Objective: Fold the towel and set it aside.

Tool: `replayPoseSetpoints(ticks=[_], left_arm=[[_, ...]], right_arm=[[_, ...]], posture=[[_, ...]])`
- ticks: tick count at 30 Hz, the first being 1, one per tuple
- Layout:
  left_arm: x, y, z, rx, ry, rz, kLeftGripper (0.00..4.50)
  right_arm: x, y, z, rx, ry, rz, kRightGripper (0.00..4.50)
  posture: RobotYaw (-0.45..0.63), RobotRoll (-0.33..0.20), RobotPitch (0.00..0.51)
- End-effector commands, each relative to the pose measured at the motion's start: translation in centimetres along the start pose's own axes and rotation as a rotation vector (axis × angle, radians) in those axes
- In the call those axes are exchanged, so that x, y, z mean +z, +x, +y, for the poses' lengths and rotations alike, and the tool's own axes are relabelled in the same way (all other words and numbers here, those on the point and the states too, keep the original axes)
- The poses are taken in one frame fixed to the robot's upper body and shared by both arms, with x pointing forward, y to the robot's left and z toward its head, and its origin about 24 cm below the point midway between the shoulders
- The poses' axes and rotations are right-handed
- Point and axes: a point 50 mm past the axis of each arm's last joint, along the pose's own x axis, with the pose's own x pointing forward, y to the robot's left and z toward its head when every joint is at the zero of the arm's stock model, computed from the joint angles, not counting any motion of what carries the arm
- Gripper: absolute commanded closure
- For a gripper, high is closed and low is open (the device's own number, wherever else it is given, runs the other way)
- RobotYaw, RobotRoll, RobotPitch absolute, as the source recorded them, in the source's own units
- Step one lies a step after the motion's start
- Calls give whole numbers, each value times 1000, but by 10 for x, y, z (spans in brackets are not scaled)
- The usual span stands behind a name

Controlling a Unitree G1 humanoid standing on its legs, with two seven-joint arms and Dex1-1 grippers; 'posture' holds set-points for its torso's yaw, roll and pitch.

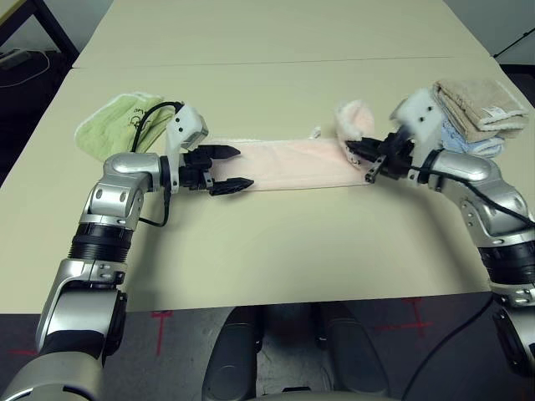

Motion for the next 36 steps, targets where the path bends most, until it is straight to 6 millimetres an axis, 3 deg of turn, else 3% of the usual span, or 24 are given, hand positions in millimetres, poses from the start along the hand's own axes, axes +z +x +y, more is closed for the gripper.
replayPoseSetpoints(ticks=[1,10,27,30,36], left_arm=[[7,-1,0,-24,-9,-102,0],[4,-5,-4,-76,-18,-129,0],[-2,-6,4,4,93,-38,0],[-2,-6,4,2,91,-36,0],[-3,-6,3,-4,90,-28,0]], right_arm=[[-3,4,3,30,-26,13,4484],[-4,9,11,94,-57,29,4484],[-11,26,26,214,-179,118,4484],[-6,37,29,226,-181,97,3693],[5,50,36,308,-173,67,1501]], posture=[[31,0,205],[30,0,205],[44,0,198],[44,0,196],[46,0,186]])
